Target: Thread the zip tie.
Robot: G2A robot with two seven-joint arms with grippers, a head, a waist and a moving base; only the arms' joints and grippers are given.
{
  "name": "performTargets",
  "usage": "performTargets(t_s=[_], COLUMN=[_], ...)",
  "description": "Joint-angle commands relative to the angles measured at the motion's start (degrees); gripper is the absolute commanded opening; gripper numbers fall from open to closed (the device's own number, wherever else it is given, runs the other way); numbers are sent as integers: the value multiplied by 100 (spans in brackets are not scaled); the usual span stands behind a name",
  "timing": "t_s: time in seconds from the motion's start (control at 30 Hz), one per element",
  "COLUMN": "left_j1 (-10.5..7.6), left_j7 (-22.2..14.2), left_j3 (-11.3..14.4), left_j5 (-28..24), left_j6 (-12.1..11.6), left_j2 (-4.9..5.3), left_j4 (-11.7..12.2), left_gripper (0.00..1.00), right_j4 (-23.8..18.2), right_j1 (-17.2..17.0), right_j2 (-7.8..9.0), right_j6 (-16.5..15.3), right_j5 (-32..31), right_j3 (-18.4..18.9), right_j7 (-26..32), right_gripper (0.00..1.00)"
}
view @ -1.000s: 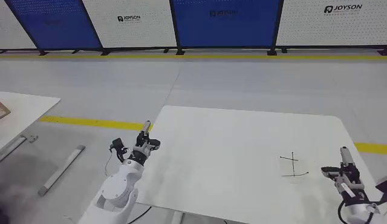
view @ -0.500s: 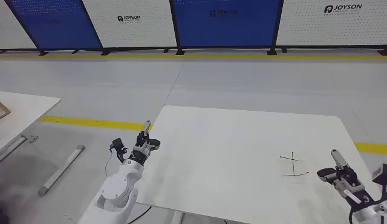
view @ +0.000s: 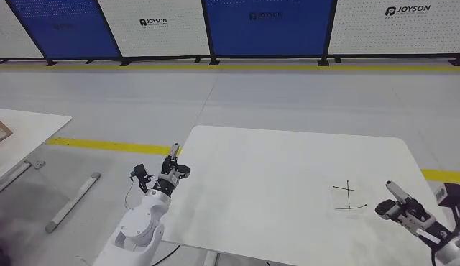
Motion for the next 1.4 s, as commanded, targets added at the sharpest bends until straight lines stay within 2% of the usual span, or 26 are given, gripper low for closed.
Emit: performTargets(t_s=[0.0,0.1,0.17,0.73,0.8,0.83,0.93,1.03,1.17,1.27,1.37], left_j1=[0,0,0,0,0,0,0,0,0,0,0], left_j7=[0,0,0,0,0,0,0,0,0,0,0], left_j3=[0,0,0,0,0,0,0,0,0,0,0], left_j5=[0,0,0,0,0,0,0,0,0,0,0], left_j6=[0,0,0,0,0,0,0,0,0,0,0], left_j2=[0,0,0,0,0,0,0,0,0,0,0], left_j4=[0,0,0,0,0,0,0,0,0,0,0], left_gripper=[100,100,100,100,100,100,100,100,100,100,100], right_j4=[144,365,477,477,345,339,486,603,871,1221,1283], right_j1=[219,629,818,818,841,866,1190,1567,2097,2519,2572], right_j2=[55,151,180,180,194,206,270,336,381,385,383], right_j6=[112,428,590,590,442,411,381,551,902,1062,1091], right_j5=[-2,-536,-667,-667,-890,-857,-881,-1115,-1522,-2026,-2028], right_j3=[69,-3,-125,-125,-135,-192,-193,-315,-819,-1346,-1389], right_j7=[655,1163,1407,1407,1293,1459,1947,2297,2592,2565,2578], right_gripper=[100,100,100,100,100,100,100,100,100,100,100])
